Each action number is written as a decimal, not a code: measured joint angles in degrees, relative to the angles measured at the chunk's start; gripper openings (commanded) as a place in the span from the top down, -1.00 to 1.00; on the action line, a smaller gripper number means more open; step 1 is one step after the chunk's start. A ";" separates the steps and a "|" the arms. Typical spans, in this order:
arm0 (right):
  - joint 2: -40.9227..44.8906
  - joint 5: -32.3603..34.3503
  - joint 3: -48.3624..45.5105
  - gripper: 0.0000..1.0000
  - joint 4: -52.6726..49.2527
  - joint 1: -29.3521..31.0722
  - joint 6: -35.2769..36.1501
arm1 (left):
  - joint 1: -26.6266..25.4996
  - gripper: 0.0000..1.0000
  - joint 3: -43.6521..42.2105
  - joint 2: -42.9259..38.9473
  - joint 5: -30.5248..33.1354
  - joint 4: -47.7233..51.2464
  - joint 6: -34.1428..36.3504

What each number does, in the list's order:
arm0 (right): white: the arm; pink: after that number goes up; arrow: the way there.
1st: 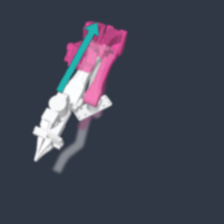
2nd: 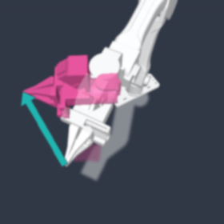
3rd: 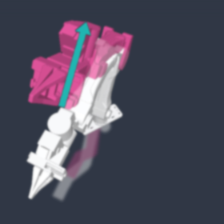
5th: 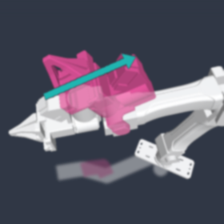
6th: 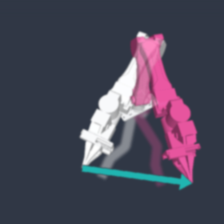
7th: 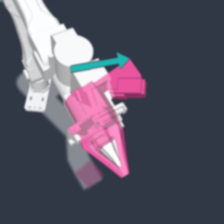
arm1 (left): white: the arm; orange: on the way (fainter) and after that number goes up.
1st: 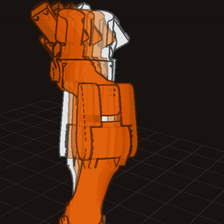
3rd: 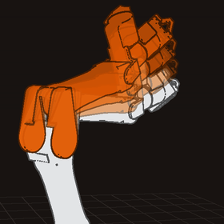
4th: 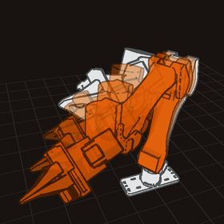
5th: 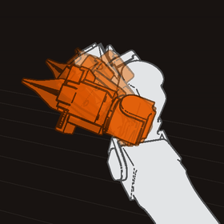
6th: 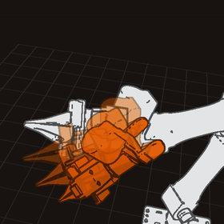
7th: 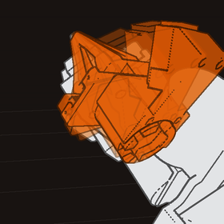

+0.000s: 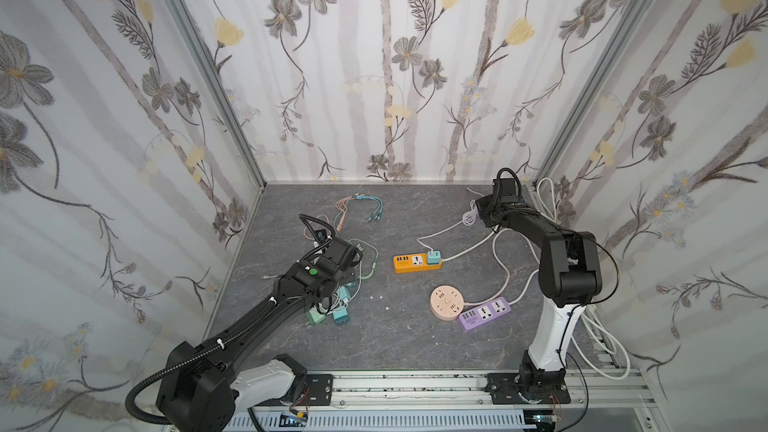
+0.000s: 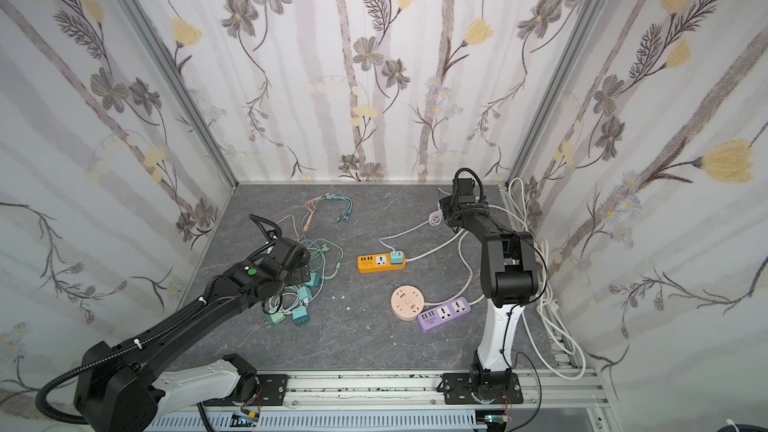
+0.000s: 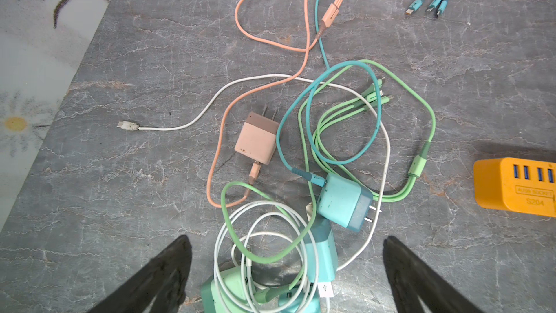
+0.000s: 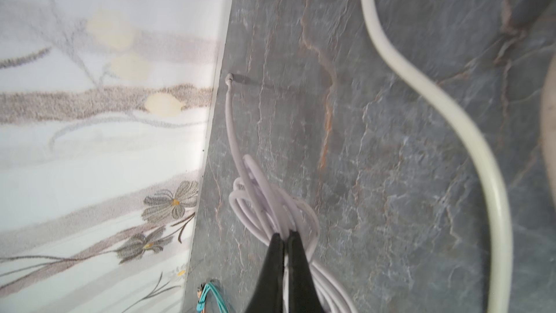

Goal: Insert the plug

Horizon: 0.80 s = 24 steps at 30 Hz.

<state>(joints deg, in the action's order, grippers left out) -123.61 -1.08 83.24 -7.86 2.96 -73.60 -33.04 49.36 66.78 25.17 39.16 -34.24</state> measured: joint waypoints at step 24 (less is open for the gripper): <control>13.55 0.22 -8.31 -0.99 8.33 -3.19 22.58 | 3.56 -0.95 5.79 12.76 -8.59 -0.48 -4.46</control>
<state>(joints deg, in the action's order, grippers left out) -110.06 -0.86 74.94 0.47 -0.23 -51.03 -29.47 55.16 79.55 16.58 38.68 -38.70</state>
